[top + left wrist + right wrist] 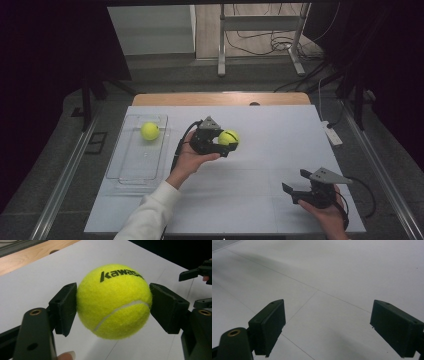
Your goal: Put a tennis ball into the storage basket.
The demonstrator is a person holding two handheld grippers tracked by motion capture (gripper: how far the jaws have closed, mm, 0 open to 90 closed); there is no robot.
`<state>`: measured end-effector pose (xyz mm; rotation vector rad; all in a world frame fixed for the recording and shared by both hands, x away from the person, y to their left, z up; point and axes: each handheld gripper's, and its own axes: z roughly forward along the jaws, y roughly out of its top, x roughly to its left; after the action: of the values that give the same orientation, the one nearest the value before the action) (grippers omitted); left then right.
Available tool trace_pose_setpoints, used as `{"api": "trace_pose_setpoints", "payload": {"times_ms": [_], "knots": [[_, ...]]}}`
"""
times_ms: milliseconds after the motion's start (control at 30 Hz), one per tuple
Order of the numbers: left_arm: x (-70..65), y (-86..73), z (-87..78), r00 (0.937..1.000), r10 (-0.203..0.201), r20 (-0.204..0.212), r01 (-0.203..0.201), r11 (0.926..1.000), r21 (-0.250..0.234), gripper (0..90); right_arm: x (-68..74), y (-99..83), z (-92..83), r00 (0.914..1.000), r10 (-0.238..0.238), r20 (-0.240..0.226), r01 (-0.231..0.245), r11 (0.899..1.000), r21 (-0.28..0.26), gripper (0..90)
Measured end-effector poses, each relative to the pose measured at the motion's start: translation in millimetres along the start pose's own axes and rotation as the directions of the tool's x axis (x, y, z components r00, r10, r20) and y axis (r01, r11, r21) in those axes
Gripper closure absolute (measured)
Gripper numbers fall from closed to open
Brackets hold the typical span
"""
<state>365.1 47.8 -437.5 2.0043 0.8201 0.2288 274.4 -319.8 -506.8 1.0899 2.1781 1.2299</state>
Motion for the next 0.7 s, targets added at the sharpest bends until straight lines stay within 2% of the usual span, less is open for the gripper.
{"api": "trace_pose_setpoints", "payload": {"times_ms": [700], "knots": [[4.5, -10.3, -20.6, 0.9998, -0.012, -0.013, 0.012, 0.9996, -0.024, 27.4, 0.3, -0.2, -1.2, 1.0, 0.001, 0.005, -0.001, 1.0, -0.002, 13.0]]}}
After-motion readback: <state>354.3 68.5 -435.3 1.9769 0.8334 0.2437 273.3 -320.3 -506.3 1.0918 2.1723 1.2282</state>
